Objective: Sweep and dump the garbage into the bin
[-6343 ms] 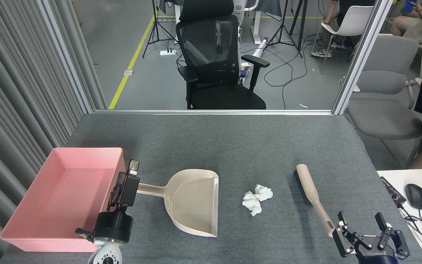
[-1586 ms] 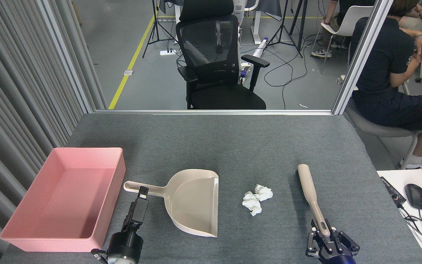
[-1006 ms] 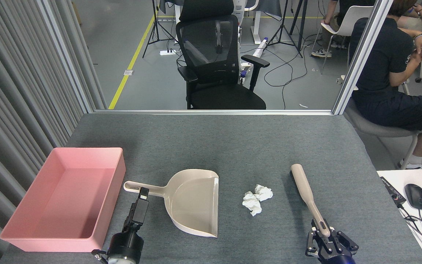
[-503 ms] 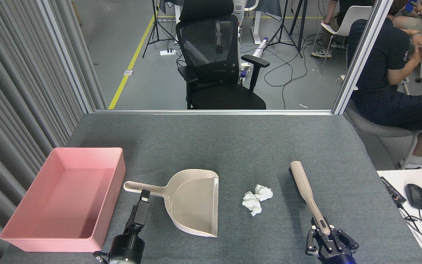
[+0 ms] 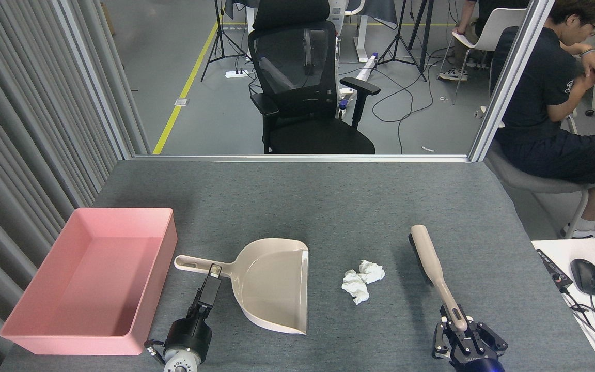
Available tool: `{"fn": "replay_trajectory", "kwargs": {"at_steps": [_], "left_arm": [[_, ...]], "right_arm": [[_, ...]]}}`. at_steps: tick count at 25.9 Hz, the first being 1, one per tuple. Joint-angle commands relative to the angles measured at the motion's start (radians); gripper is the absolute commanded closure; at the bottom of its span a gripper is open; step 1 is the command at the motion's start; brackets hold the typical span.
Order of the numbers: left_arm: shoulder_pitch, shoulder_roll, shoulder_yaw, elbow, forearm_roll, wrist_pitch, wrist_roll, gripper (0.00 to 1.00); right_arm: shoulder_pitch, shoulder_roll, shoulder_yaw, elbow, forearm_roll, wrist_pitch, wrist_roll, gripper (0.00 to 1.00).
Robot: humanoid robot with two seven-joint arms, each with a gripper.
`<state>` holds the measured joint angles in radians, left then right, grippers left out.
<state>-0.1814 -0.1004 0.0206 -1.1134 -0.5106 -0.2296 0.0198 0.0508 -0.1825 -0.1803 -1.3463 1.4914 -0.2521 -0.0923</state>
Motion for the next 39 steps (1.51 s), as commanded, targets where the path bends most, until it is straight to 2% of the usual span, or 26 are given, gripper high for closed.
{"fn": "replay_trajectory", "kwargs": {"at_steps": [1, 9, 14, 25, 28, 31, 35, 39], "left_arm": [[-0.058, 0.005, 0.001, 0.078, -0.005, -0.008, -0.001, 0.01], [-0.162, 0.018, 0.012, 0.247, -0.006, -0.077, 0.000, 0.02], [-0.201, 0.021, 0.059, 0.316, -0.005, -0.082, 0.002, 0.03], [-0.208, 0.010, 0.114, 0.331, -0.002, -0.100, 0.023, 0.04], [-0.214, 0.008, 0.119, 0.349, 0.001, -0.119, 0.015, 0.15], [-0.216, -0.001, 0.154, 0.366, 0.001, -0.137, 0.015, 0.17], [-0.219, -0.013, 0.205, 0.385, 0.007, -0.165, 0.005, 0.31], [-0.236, -0.013, 0.219, 0.431, 0.009, -0.201, -0.009, 0.32]], "right_arm": [[0.001, 0.002, -0.001, -0.010, 0.000, 0.001, 0.000, 0.85], [0.001, 0.002, -0.002, -0.020, 0.000, 0.001, 0.000, 0.85], [0.001, 0.002, -0.002, -0.022, 0.000, 0.002, 0.000, 0.85], [0.000, 0.009, -0.002, -0.022, 0.000, 0.002, 0.000, 0.85], [0.000, 0.009, -0.002, -0.022, 0.000, 0.004, 0.000, 0.85], [0.000, 0.006, -0.002, -0.022, 0.000, 0.002, 0.000, 0.84], [0.000, 0.005, -0.002, -0.022, 0.000, 0.002, 0.000, 0.84], [-0.002, 0.006, -0.002, -0.022, 0.000, 0.002, 0.000, 0.84]]}}
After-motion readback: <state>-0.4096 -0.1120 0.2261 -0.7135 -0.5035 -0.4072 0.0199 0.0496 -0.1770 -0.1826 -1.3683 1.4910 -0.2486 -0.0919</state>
